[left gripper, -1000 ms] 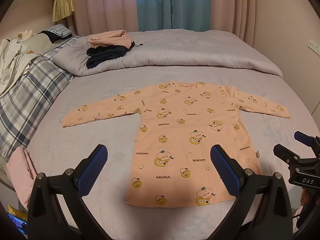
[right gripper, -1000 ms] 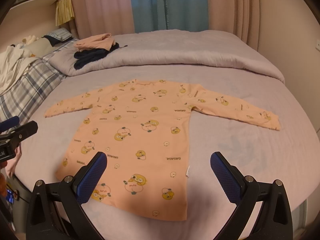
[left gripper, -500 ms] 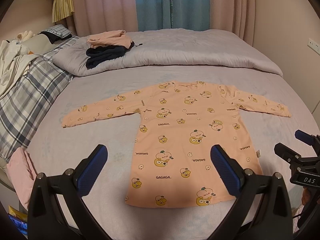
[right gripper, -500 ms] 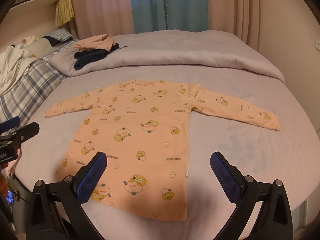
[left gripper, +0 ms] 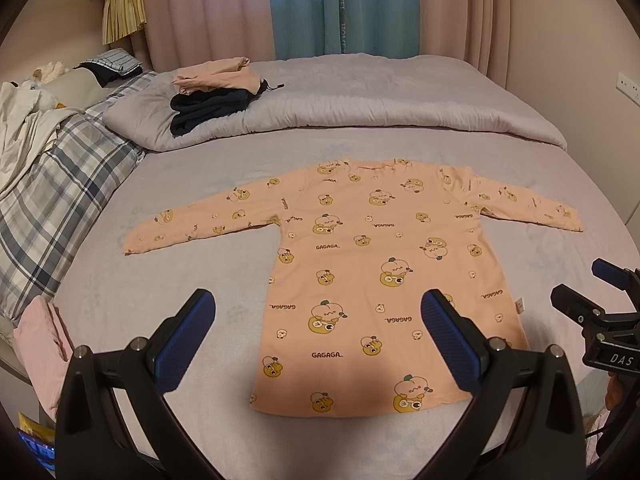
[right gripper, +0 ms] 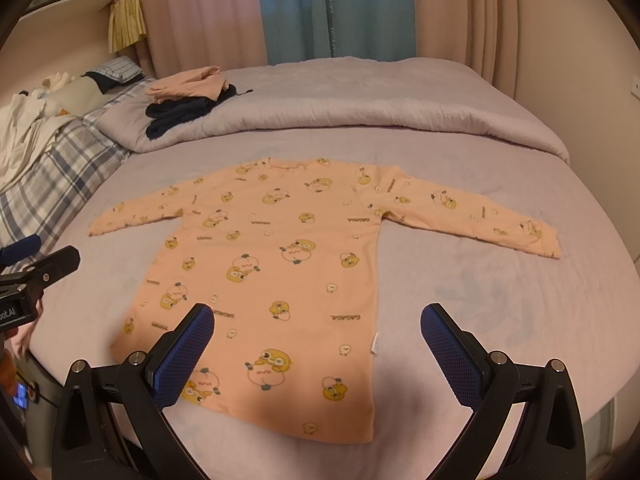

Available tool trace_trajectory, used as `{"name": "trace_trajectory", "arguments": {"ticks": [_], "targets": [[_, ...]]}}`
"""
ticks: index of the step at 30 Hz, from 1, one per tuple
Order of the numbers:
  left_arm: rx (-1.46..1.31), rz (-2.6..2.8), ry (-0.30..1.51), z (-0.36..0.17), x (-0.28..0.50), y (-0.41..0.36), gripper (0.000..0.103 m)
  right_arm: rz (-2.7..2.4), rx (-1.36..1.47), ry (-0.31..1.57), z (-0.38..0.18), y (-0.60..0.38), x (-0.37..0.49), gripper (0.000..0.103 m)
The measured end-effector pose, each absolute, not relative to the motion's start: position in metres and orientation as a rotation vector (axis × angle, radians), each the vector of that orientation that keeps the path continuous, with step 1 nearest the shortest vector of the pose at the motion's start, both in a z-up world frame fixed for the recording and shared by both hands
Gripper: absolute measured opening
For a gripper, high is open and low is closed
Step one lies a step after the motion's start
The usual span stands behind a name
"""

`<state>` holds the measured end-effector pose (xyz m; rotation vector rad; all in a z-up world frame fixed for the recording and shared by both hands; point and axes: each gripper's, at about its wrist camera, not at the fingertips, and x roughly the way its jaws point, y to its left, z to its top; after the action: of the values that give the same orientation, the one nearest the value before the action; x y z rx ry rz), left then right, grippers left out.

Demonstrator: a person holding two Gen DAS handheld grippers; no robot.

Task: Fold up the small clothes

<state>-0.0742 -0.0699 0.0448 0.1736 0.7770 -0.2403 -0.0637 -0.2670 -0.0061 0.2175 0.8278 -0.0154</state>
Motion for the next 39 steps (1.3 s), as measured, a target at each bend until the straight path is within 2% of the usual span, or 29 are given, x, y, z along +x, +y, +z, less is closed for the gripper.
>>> {"name": "trace_trajectory", "arguments": {"ticks": [12,22,28,39], "targets": [[0.169,-0.251,0.807,0.027,-0.060,-0.079,0.103,-0.024,0.265,0.845,-0.021,-0.279,-0.055,0.102],[0.010,-0.307,0.985,-0.039,-0.014,-0.081,0.103,-0.058,0.580,0.882,-0.092,-0.348,-0.053,0.102],[-0.158,-0.389,1.074,-0.067,0.011,-0.089,0.103,-0.127,0.819,0.797,-0.124,-0.415,-0.069,0.102],[-0.219,-0.414,1.056,-0.069,0.061,-0.119,0.103,-0.318,1.072,0.665,-0.157,-0.513,-0.051,0.102]]}}
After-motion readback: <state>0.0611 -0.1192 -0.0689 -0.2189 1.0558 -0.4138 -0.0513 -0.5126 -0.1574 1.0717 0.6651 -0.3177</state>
